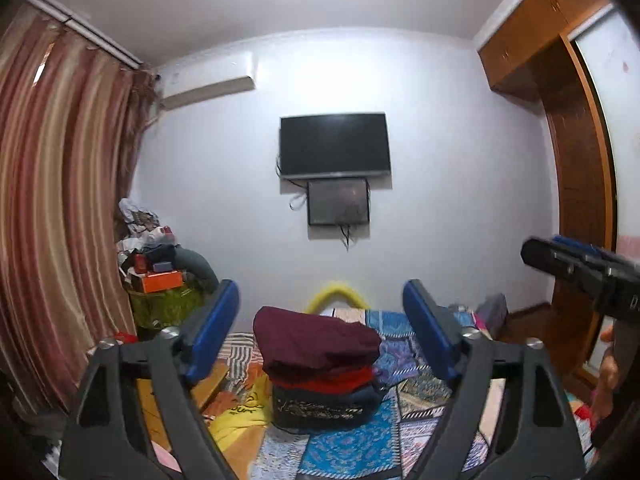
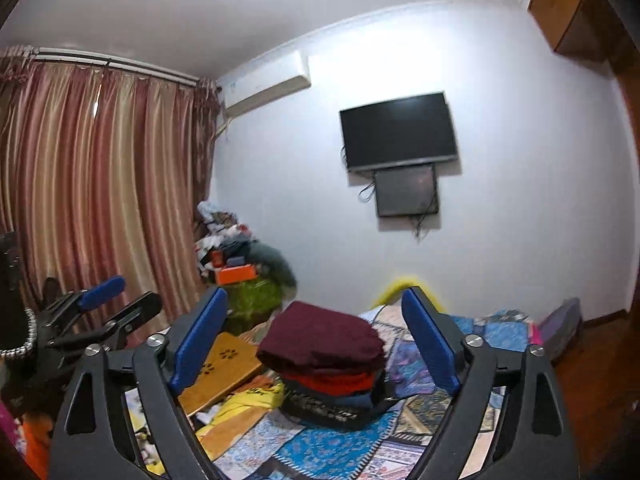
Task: Fold large clothes
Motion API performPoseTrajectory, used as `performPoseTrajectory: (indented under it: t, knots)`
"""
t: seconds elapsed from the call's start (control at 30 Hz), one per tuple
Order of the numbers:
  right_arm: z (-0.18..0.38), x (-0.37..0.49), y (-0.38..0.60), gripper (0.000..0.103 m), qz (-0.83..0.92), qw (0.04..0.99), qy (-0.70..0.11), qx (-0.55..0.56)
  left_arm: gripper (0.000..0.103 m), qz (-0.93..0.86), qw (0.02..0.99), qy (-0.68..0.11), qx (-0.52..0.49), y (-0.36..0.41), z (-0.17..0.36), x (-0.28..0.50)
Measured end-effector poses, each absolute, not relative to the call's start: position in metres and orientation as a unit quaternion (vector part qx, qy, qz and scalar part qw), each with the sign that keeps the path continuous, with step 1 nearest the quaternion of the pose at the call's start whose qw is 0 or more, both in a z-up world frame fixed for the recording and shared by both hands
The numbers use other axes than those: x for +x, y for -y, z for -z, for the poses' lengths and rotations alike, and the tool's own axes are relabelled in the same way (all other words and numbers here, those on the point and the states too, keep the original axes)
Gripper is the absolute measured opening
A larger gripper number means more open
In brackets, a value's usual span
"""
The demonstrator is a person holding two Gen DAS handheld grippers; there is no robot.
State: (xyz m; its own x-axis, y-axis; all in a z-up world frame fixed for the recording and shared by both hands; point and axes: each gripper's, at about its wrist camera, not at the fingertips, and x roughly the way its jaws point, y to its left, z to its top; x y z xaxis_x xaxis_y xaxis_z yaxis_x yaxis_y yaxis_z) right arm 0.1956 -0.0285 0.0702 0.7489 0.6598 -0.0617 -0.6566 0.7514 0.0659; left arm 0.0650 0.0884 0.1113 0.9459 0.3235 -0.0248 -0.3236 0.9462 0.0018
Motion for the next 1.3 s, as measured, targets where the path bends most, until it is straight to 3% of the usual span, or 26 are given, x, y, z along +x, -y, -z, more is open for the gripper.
performPoseTrajectory:
  t: [0.07,0.2,1.3]
  knots:
    - [-0.067,0.193,0.03,0.103,-0.342,0.939,-0.037,0.022,0.088,-0.162,0.987,-0.007,-0.019,-0.089,-0.109,0.057]
    - [-0.063,0.191,0.032,0.103,-0.332,0.942,-0.045,0.024,0.1,-0.186,0.982,0.0,-0.041,-0.094,-0.101,0.047]
    - [-0.05,0.191,0.029,0.103,-0.319,0.945,-0.069,-0.009,0.101,-0.184,0.982,-0.026,-0.034,-0.086,-0.082,0.057]
